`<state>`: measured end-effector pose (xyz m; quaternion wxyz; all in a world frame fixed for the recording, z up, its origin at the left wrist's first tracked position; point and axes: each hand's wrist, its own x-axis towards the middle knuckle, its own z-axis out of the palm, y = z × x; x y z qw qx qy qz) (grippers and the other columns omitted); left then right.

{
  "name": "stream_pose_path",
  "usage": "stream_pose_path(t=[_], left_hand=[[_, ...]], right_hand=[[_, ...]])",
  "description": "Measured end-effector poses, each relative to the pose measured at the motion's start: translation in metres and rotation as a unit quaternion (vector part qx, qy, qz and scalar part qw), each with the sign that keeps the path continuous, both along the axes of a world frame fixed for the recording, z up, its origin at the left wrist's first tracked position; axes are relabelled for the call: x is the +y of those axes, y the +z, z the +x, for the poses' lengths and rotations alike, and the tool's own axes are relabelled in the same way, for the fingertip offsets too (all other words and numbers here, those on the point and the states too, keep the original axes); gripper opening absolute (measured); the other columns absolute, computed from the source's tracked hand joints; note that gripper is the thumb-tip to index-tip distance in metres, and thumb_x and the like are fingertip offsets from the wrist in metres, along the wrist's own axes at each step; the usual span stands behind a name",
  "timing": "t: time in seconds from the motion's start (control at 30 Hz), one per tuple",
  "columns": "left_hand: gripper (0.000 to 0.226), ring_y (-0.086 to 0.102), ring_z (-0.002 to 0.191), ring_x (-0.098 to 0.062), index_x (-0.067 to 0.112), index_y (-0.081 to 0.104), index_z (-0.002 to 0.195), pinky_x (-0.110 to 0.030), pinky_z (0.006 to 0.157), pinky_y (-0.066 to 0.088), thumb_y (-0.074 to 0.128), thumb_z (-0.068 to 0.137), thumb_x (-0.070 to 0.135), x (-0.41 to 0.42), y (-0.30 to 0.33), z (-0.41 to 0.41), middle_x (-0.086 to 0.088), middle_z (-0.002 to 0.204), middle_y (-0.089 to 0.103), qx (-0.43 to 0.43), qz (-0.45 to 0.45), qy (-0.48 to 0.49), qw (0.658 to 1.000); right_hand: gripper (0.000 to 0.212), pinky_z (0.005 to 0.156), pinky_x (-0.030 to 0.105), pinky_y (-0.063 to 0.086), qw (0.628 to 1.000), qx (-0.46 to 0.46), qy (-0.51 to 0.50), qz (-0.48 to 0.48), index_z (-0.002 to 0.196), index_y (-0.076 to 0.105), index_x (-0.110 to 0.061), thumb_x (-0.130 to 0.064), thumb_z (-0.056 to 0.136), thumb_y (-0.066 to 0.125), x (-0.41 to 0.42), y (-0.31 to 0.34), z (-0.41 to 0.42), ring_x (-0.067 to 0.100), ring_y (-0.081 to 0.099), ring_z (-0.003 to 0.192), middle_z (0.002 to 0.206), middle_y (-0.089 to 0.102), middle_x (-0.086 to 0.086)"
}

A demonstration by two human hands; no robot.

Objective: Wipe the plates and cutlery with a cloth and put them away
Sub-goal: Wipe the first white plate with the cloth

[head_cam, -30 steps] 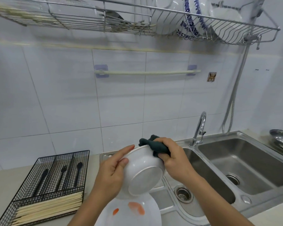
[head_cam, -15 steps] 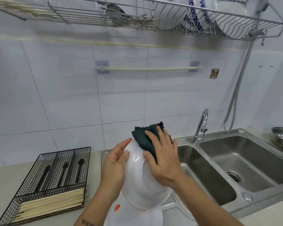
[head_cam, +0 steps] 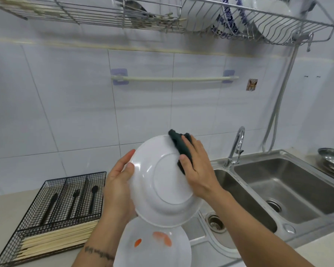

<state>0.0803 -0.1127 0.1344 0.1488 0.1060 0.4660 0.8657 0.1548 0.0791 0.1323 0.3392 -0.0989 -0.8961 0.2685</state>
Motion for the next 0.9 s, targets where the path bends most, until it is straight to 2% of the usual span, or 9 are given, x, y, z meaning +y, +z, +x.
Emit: stream_pose_path(t=[0.17,0.23,0.3,0.4,0.47,0.6,0.73,0.8,0.9], left_hand=[[0.031,0.072,0.089,-0.019,0.025,0.065,0.120,-0.036,0.074,0.054,0.045,0.102,0.010,0.006,-0.003,-0.007,-0.002,0.110,0.074,-0.067,0.051,0.004,0.996],[0.034,0.069,0.098,-0.025,0.026,0.064,0.125,-0.039,0.076,0.053,0.044,0.102,0.010,0.013,-0.006,-0.002,-0.006,0.119,0.070,-0.105,0.056,0.000,0.993],[0.036,0.067,0.103,-0.030,0.025,0.060,0.131,-0.041,0.077,0.054,0.043,0.103,0.010,0.020,-0.009,0.005,-0.010,0.122,0.069,-0.137,0.065,-0.012,0.988],[0.035,0.071,0.102,-0.029,0.030,0.063,0.129,-0.040,0.074,0.059,0.043,0.105,0.014,0.030,-0.011,0.017,-0.012,0.116,0.072,-0.142,0.055,-0.048,0.987],[0.036,0.073,0.101,-0.025,0.032,0.063,0.129,-0.037,0.073,0.061,0.042,0.105,0.015,0.032,-0.009,0.022,-0.010,0.116,0.074,-0.136,0.068,-0.068,0.986],[0.037,0.070,0.108,-0.025,0.028,0.057,0.135,-0.045,0.087,0.055,0.041,0.104,0.014,0.026,-0.004,0.023,-0.006,0.121,0.072,-0.097,0.068,-0.126,0.985],[0.036,0.074,0.098,-0.022,0.032,0.061,0.130,-0.045,0.083,0.056,0.046,0.102,0.015,0.022,-0.009,0.025,-0.003,0.119,0.073,-0.063,0.019,-0.121,0.990],[0.038,0.072,0.102,-0.023,0.027,0.059,0.134,-0.041,0.082,0.056,0.045,0.102,0.012,0.022,-0.009,0.024,-0.007,0.123,0.071,-0.063,0.031,-0.113,0.991],[0.037,0.067,0.115,-0.028,0.023,0.058,0.136,-0.043,0.091,0.054,0.042,0.104,0.012,0.024,-0.008,0.023,-0.012,0.126,0.069,-0.054,0.039,-0.117,0.991]], right_hand=[[0.064,0.121,0.048,0.013,0.990,0.048,-0.031,-0.129,0.155,0.012,-0.035,-0.050,0.095,0.029,-0.025,-0.044,0.024,0.006,0.003,0.149,0.162,0.009,-0.015],[0.066,0.120,0.053,0.011,0.996,0.039,-0.040,-0.074,0.156,0.010,-0.033,-0.047,0.095,0.031,-0.051,-0.058,0.040,0.015,-0.003,0.151,0.164,0.000,-0.011],[0.067,0.118,0.061,0.007,0.998,-0.001,-0.018,0.057,0.156,0.012,-0.031,-0.045,0.094,0.034,-0.075,-0.064,0.047,0.026,-0.007,0.151,0.165,-0.004,-0.002],[0.064,0.114,0.066,0.001,0.985,-0.050,-0.015,0.167,0.155,0.012,-0.040,-0.049,0.094,0.030,-0.083,-0.058,0.037,0.030,-0.004,0.151,0.165,-0.005,0.001],[0.062,0.114,0.064,0.001,0.984,-0.063,-0.034,0.165,0.153,0.010,-0.047,-0.050,0.094,0.027,-0.070,-0.045,0.025,0.026,-0.001,0.150,0.165,-0.004,-0.002],[0.060,0.112,0.060,0.014,0.989,-0.053,-0.104,0.091,0.151,0.017,-0.047,-0.055,0.092,0.020,-0.037,-0.022,0.006,0.023,0.011,0.148,0.163,0.011,-0.007],[0.059,0.107,0.051,0.026,0.988,-0.051,-0.141,0.034,0.148,0.025,-0.043,-0.055,0.091,0.015,-0.026,-0.013,-0.004,0.022,0.026,0.139,0.154,0.026,-0.009],[0.059,0.108,0.051,0.025,0.989,-0.044,-0.129,0.064,0.148,0.028,-0.039,-0.054,0.091,0.020,-0.035,-0.009,-0.004,0.026,0.026,0.139,0.155,0.026,-0.003],[0.060,0.113,0.051,0.014,0.983,-0.037,-0.036,0.178,0.150,0.026,-0.039,-0.054,0.092,0.028,-0.052,-0.005,-0.004,0.028,0.014,0.145,0.159,0.021,-0.001]])
